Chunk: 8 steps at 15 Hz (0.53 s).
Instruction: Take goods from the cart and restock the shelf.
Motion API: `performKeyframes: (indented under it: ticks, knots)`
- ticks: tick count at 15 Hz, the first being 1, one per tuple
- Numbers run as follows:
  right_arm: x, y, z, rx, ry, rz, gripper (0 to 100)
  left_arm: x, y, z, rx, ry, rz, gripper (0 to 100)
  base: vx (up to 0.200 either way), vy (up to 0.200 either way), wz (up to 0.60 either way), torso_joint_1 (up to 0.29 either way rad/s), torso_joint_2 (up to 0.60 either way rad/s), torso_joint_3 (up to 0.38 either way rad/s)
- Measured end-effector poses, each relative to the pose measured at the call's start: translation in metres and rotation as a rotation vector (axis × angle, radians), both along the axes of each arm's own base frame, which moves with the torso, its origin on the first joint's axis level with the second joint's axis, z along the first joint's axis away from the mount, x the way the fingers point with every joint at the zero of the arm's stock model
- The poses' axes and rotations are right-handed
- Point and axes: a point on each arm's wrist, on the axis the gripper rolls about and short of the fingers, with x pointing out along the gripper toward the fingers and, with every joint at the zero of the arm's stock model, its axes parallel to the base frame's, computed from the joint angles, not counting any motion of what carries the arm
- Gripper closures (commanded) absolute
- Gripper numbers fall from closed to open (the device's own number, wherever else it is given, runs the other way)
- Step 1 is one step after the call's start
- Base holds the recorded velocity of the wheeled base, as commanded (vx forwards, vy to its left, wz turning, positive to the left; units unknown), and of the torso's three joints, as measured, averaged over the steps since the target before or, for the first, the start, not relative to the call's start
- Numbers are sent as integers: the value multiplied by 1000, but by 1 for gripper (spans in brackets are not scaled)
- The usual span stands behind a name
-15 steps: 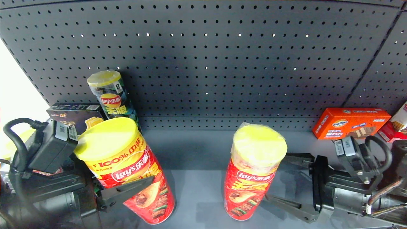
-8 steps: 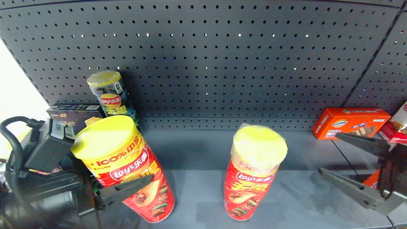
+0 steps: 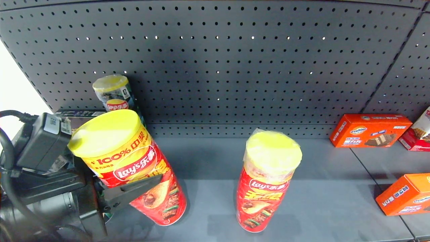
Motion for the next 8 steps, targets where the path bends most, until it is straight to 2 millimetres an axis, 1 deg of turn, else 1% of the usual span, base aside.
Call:
performKeyframes:
  ticks: [1,2,3,4,6,7,8]
  knots:
    - [-11,-4,-10,6,22,-39,0,0,0,0,0,-1,-1,100,0,0,0,0,0,0]
    - [-20,-8,-21,23,39,-118,0,0,0,1,-1,-2,-2,100,0,0,0,0,0,0]
    - [-26,-10,-30,44,29,-185,0,0,-1,1,-2,-4,-4,100,0,0,0,0,0,0]
    - [-28,-11,-37,51,25,-199,0,0,-1,1,-2,-4,-6,100,0,0,0,0,0,0]
    - [-25,-11,-58,36,8,-225,0,0,-1,2,-3,-6,-6,100,0,0,0,0,0,0]
    - [-23,-12,-70,-28,34,-274,0,0,-1,2,-3,-7,-6,100,0,0,0,0,0,0]
    - [-23,-13,-75,-74,45,-353,0,-1,-1,2,-3,-7,-7,100,0,0,0,0,0,0]
